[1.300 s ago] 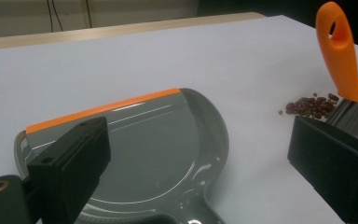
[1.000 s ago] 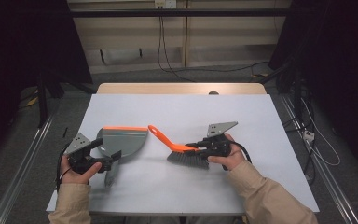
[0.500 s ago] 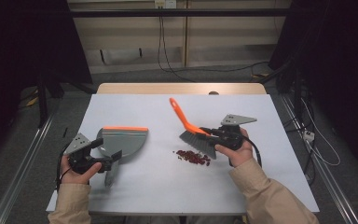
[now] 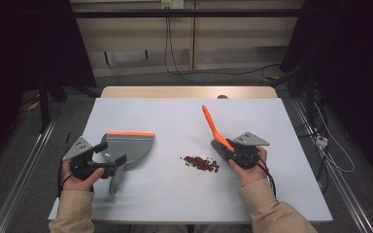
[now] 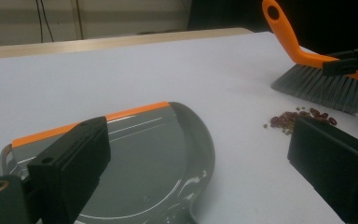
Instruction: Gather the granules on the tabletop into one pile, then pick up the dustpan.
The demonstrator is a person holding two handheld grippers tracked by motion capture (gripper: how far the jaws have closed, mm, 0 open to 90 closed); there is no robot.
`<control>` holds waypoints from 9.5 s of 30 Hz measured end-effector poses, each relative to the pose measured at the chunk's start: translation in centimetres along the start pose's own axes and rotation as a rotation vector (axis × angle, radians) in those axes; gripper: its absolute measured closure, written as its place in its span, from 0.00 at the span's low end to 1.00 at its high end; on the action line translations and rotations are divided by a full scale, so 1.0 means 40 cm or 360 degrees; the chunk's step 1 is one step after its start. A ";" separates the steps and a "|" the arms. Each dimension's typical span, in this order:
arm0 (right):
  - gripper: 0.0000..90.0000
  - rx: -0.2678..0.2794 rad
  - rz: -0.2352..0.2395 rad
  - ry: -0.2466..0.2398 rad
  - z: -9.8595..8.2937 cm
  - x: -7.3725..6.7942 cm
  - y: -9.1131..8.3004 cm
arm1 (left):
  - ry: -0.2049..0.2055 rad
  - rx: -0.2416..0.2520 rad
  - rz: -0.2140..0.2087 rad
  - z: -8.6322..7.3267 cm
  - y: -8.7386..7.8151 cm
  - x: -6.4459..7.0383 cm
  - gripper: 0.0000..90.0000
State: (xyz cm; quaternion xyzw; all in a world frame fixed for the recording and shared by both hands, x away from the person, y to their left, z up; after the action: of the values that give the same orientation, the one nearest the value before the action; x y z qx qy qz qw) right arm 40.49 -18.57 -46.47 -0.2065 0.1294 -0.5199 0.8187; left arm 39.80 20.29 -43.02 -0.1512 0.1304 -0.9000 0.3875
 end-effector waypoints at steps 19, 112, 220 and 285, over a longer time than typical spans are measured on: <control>0.79 -0.0214 -0.0052 0.0174 -0.013 -0.025 -0.010 | 0.0011 0.0003 0.0013 0.004 -0.002 0.004 0.06; 0.79 0.0054 0.0142 0.0314 0.039 -0.115 0.058 | 0.0023 -0.0112 0.0060 -0.028 -0.008 0.002 0.06; 0.79 0.0110 0.0259 0.0309 0.037 -0.029 0.025 | 0.0158 -0.0798 0.0204 -0.142 0.074 -0.049 0.55; 0.71 -0.0117 0.0227 -0.0007 0.050 -0.045 0.078 | 0.0481 -0.0910 -0.0411 -0.158 0.062 0.202 0.71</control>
State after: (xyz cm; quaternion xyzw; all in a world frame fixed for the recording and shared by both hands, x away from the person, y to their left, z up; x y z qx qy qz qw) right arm 43.06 -15.36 -46.18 -0.2278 0.1608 -0.4547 0.8459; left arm 33.80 13.43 -48.32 -0.1338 0.4128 -0.8810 0.1886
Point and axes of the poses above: each handheld gripper's, and its own axes: y roughly forward along the jaws, z roughly out of its top, x roughly to its right, the point moved 7 cm from there along y, roughly forward along the jaws, and after that the axes turned 2 degrees about x, right-handed, at the moved point
